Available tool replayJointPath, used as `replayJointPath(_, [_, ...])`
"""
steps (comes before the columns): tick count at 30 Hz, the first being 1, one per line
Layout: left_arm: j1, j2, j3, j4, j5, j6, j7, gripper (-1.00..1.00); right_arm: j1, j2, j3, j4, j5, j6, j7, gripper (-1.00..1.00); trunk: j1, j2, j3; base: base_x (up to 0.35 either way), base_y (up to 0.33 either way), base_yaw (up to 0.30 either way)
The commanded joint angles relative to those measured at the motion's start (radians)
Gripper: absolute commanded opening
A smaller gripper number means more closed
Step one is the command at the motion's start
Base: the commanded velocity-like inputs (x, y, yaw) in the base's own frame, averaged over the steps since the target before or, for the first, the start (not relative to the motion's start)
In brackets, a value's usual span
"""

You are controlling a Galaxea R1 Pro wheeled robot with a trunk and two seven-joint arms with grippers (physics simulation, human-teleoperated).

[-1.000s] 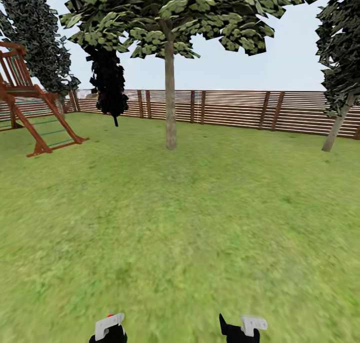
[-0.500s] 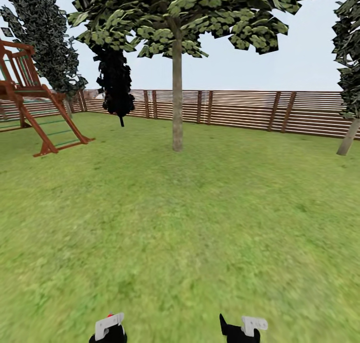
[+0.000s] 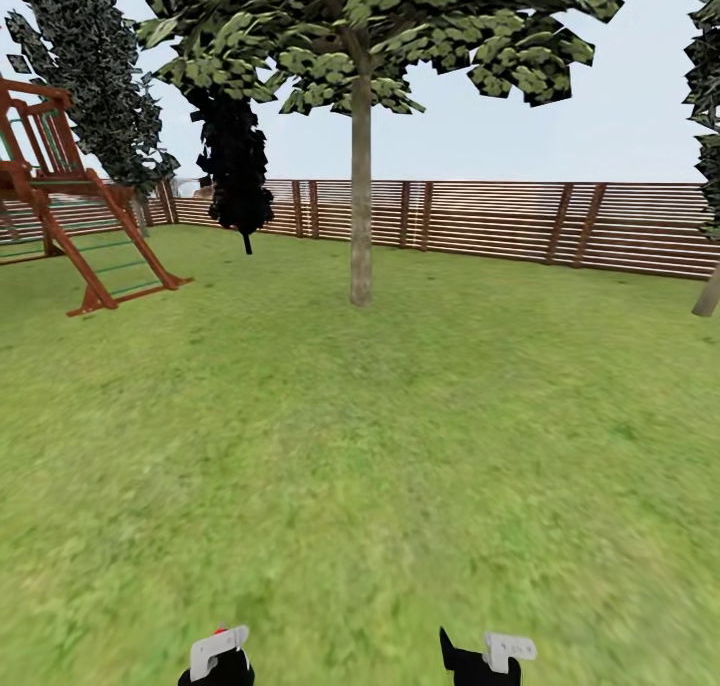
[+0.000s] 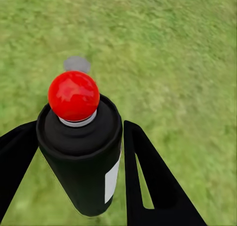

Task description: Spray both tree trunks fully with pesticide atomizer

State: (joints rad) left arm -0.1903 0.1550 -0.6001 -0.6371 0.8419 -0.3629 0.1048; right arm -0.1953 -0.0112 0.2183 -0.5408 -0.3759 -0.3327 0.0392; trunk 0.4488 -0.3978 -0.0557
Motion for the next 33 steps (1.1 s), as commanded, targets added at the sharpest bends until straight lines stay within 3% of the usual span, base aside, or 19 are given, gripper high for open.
replayJointPath(1, [-0.001,0.001,-0.008,-0.001,0.003,-0.005,0.010,-1.00,-0.001,-0.001,0.006,0.001,-0.011,-0.005,0.002,1.00,0.001,-0.002,-0.002,0.339,0.072,0.001])
replayJointPath(27, [-0.001,0.001,-0.007,0.005,0.003,-0.005,0.010,-1.00,-0.001,0.000,0.006,0.001,-0.011,-0.005,0.000,1.00,0.001,-0.002,-0.002,0.339,0.072,0.016])
replayJointPath(33, [-0.001,0.001,-0.007,0.005,0.003,-0.005,0.010,-1.00,-0.001,-0.001,0.006,0.001,-0.011,-0.005,0.004,1.00,0.001,-0.002,-0.002,0.339,0.072,-0.113])
